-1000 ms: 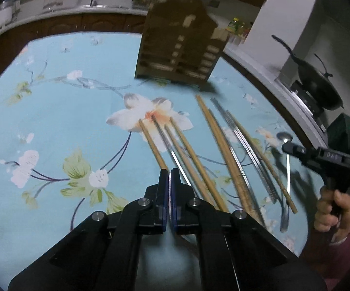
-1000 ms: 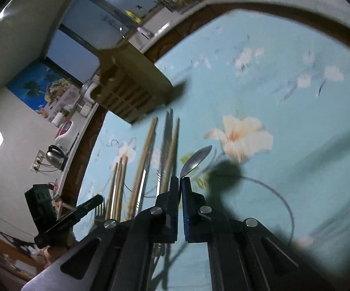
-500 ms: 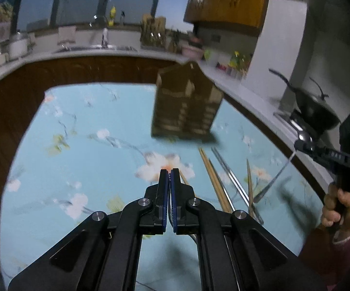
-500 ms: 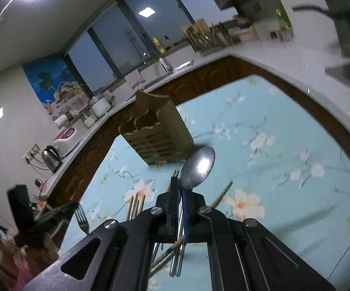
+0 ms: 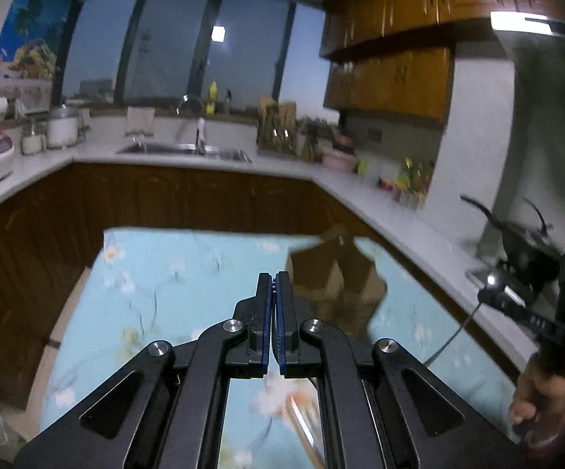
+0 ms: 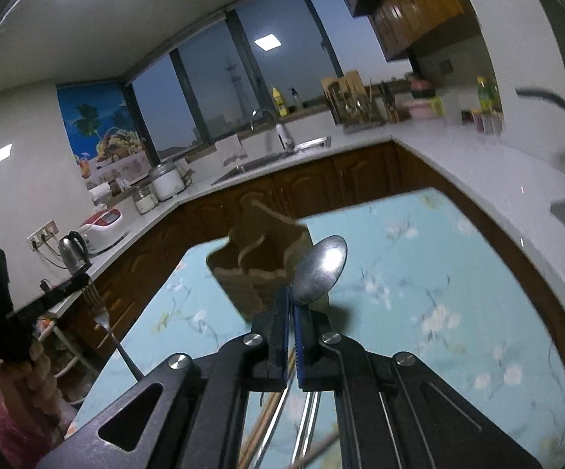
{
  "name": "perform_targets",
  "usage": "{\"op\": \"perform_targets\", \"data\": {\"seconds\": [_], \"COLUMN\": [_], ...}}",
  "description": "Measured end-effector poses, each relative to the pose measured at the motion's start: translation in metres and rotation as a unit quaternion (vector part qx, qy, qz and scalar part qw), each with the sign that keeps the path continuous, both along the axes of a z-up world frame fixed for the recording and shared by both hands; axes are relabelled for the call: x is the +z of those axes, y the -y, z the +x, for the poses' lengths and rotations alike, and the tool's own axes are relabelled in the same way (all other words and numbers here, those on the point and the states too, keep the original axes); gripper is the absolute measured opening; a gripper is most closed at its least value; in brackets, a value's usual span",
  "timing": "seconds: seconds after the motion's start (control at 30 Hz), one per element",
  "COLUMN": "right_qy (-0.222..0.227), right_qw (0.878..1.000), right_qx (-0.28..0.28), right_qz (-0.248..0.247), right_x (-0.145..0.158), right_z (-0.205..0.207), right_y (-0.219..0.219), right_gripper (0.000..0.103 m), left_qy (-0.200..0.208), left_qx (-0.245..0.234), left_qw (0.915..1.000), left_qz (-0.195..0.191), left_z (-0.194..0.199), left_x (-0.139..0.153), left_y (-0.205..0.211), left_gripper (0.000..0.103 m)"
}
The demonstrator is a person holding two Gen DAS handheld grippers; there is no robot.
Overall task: Organize utensils
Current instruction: 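Lift the fork with the left tool while the right tool carries the spoon to the wooden holder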
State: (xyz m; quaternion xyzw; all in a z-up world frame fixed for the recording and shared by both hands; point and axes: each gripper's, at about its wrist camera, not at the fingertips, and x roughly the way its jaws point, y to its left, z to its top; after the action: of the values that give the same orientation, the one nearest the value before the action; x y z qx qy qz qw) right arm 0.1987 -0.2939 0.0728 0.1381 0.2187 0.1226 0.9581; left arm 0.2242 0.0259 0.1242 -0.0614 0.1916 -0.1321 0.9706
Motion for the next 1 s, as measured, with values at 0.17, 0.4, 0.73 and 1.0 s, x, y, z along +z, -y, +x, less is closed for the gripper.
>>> {"op": "perform_targets", "data": {"seconds": [0.17,0.4,0.73,1.0], "right_qy": [0.047,0.08,0.02,-0.009], "right_qw": [0.998,0.993,0.996,0.995], "right_qx": [-0.01,-0.016,-0.003,0.017], "right_qz": [-0.029,-0.084,-0.09,-0.095], "right_x": [0.031,0.042,-0.013,-0.037], "right_z": [0.035,0.084,0.133,0.145], "right_y": [-0.015,-0.04,-0.051,-0.053], "right_gripper": [0.002,0.002,0.002,0.002], "left_qy": [0.042,0.084,0.047,0.008], "left_qx": [0.03,0.064,0.062,0.033], "left_qw": [0.9986,0.9944,0.996,0.9963], "left_qz": [-0.008,-0.001,0.044,0.078], "left_z": [0.04,0.108,0.162,0.172], "left_x": [0.028,0.04,-0.017,-0.051], "left_y": [0.006,0.029,0.067,0.091], "left_gripper": [0.001,0.001,0.002,0.002]}}
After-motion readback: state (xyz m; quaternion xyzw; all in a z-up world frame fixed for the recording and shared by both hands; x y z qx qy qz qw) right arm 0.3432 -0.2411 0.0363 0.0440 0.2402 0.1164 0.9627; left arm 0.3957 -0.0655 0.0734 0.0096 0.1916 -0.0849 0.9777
